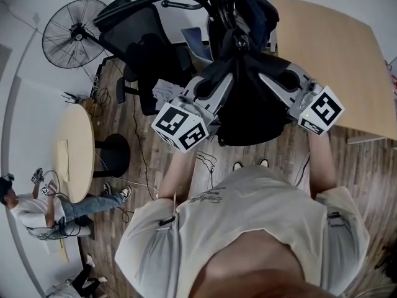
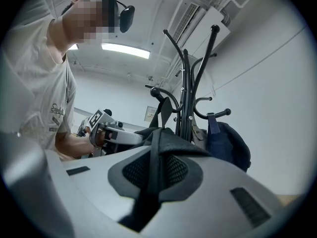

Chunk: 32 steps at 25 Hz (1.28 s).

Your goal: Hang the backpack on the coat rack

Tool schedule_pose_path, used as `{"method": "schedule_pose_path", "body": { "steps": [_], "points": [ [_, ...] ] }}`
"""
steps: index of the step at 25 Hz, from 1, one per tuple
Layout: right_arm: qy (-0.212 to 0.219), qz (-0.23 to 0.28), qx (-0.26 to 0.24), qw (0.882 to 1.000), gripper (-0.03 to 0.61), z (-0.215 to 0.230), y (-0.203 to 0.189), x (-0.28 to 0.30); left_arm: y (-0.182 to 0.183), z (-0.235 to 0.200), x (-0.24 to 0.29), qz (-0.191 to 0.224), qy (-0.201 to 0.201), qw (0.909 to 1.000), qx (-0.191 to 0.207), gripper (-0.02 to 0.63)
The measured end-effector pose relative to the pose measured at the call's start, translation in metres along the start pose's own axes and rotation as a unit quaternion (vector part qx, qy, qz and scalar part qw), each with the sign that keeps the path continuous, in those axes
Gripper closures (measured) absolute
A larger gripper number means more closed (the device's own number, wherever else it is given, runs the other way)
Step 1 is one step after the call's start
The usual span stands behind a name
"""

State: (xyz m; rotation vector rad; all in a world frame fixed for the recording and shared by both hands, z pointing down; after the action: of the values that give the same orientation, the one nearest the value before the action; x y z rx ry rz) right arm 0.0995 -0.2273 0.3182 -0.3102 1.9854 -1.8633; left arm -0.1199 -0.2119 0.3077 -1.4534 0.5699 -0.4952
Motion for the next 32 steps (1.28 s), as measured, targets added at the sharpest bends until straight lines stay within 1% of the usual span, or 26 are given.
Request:
{"method": "schedule_pose_path", "body": {
  "steps": [3, 6, 8, 11, 15, 18, 22, 28, 32],
  "points": [
    [-0.001, -0.007, 0.006, 1.000, 0.548, 0.003, -0.006, 0.003, -0.007, -0.003, -0.002, 0.000, 0.006, 1.0000, -0.003, 0.569],
    [-0.009, -0.006, 0.014, 1.000, 0.548, 0.006, -0.008, 0.003, -0.008, -0.007, 0.000, -0.001, 0.004, 1.0000, 0.005, 0.568],
    [-0.016, -0.008, 0.018, 1.000, 0.545, 0.007, -0.010, 0.003, -0.009, -0.009, 0.000, -0.004, 0.008, 0.9998, 0.016, 0.568],
    [-0.024, -0.008, 0.024, 0.999, 0.543, 0.007, -0.013, 0.004, -0.010, -0.008, 0.001, -0.009, 0.020, 0.9988, 0.044, 0.568],
    [-0.020, -0.009, 0.029, 0.999, 0.538, 0.007, -0.013, 0.005, -0.011, -0.012, -0.001, -0.006, 0.012, 0.9992, 0.039, 0.565],
    [-0.024, -0.009, 0.028, 0.999, 0.535, 0.007, -0.014, 0.004, -0.012, -0.013, -0.002, 0.000, 0.009, 0.9993, 0.035, 0.565],
    [-0.048, -0.010, 0.025, 0.998, 0.531, 0.002, -0.016, 0.004, -0.015, -0.011, -0.007, 0.005, 0.012, 0.9989, 0.044, 0.563],
    [-0.091, -0.001, 0.026, 0.996, 0.523, -0.010, -0.015, 0.002, -0.015, -0.013, -0.019, 0.004, 0.015, 0.9984, 0.054, 0.535],
    [-0.125, 0.004, 0.023, 0.992, 0.486, -0.019, -0.015, -0.007, -0.014, -0.014, -0.028, 0.005, 0.007, 0.9986, 0.053, 0.524]
  ]
}}
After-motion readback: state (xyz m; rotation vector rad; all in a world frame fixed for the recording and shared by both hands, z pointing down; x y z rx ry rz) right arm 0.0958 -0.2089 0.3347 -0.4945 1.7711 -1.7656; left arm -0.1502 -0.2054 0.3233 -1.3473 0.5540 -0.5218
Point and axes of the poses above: the fingertips, and each gripper's own axes: x forward along the fingers, z to its right, y out of its top, the point moved 9 cm from there along -x, backward along the fingers, and after that the axes turned 9 degrees about x, right-handed, at the moved point
